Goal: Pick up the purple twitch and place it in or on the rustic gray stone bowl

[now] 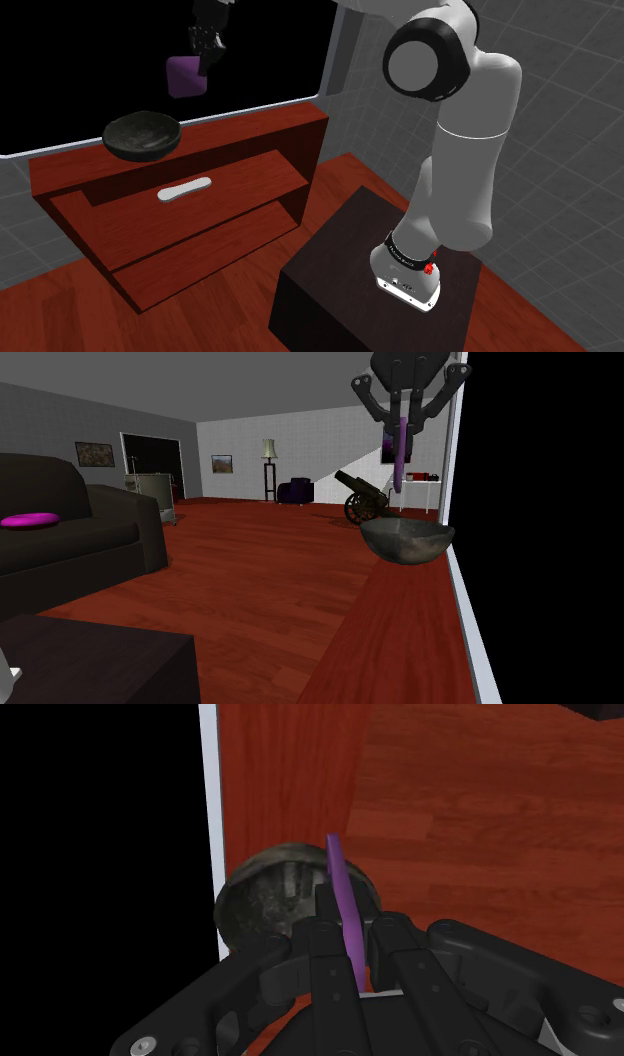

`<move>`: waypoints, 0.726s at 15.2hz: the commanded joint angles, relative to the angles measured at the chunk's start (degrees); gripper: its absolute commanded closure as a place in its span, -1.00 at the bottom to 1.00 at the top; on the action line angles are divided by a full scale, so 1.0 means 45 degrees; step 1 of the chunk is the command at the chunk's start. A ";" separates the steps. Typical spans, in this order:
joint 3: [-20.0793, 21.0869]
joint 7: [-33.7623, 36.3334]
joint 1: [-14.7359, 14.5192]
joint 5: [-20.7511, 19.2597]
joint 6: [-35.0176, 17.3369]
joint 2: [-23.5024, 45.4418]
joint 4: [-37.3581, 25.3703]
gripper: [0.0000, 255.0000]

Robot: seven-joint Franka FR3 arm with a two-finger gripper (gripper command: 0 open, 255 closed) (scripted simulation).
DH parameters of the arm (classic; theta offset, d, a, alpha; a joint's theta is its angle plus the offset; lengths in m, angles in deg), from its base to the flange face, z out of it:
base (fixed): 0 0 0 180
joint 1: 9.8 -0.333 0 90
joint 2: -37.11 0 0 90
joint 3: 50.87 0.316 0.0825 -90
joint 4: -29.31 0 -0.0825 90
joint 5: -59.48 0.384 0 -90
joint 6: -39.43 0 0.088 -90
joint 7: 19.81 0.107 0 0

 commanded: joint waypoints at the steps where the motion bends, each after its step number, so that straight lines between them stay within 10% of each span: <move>1: 0.0159 0.0489 -0.0110 0.0123 0.0230 0.0517 -0.0864 1.00; 9: 0.0970 0.2762 0.0124 0.0867 0.1931 0.4153 -0.6803 1.00; 11: 0.0929 0.2578 -0.0093 0.0788 0.1395 0.3846 -0.5911 1.00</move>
